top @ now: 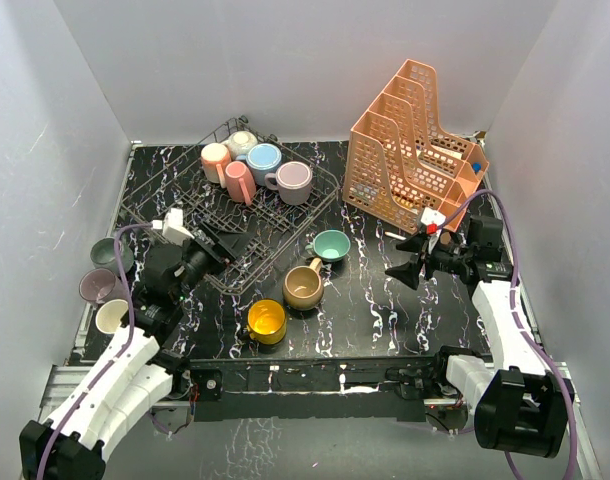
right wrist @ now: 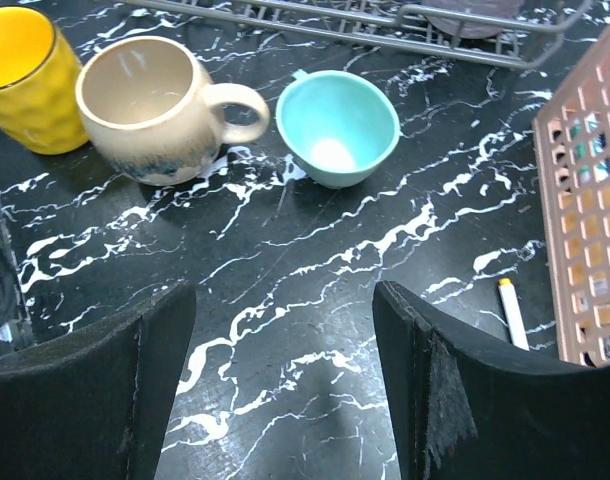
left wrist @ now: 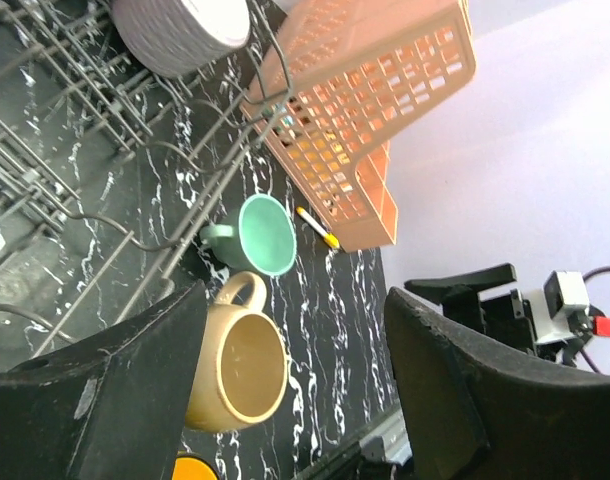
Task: Load the cups into the dish rack
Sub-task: Adjust the cup at the center of the board.
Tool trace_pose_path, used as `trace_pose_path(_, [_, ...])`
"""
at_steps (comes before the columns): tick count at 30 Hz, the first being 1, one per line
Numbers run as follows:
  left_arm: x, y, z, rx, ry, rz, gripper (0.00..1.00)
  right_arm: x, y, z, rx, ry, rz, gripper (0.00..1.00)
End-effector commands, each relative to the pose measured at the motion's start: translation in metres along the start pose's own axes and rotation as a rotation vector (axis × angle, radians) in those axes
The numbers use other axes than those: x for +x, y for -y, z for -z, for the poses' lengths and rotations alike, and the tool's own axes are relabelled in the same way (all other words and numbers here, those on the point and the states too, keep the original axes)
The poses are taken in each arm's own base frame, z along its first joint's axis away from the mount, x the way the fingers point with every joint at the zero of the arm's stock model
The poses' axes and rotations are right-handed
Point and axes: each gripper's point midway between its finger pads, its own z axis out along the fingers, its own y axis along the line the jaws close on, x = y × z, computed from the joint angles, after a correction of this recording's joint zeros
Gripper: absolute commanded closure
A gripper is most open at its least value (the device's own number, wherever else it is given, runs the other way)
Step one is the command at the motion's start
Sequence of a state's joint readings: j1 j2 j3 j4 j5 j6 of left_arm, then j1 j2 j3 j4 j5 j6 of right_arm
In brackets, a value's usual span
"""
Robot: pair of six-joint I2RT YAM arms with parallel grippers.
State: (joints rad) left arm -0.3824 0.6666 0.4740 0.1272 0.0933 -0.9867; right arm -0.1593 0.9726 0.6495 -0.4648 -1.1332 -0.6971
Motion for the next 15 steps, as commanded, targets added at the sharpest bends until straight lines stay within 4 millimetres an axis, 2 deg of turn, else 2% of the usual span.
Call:
trace_pose_path(1, [0.013, 0.029, 0.005, 0.116, -0.117, -0.008, 0.31, -0.007, -0.016, -0.001, -0.079, 0.066, 0.066, 0.26])
trace_pose_path(6, [0.039, 0.036, 0.007, 0.084, -0.291, -0.084, 0.34, -0.003, -0.021, -0.001, -0.106, 0.073, 0.055, 0.26])
trace_pose_path(11, [0.064, 0.030, 0.012, -0.089, -0.358, -0.322, 0.35, 0.002, -0.018, -0.001, -0.105, 0.075, 0.037, 0.26])
trace_pose_path(15, [0.093, 0.022, 0.009, -0.223, -0.459, -0.479, 0.35, 0.005, -0.016, 0.001, -0.097, 0.075, 0.021, 0.26])
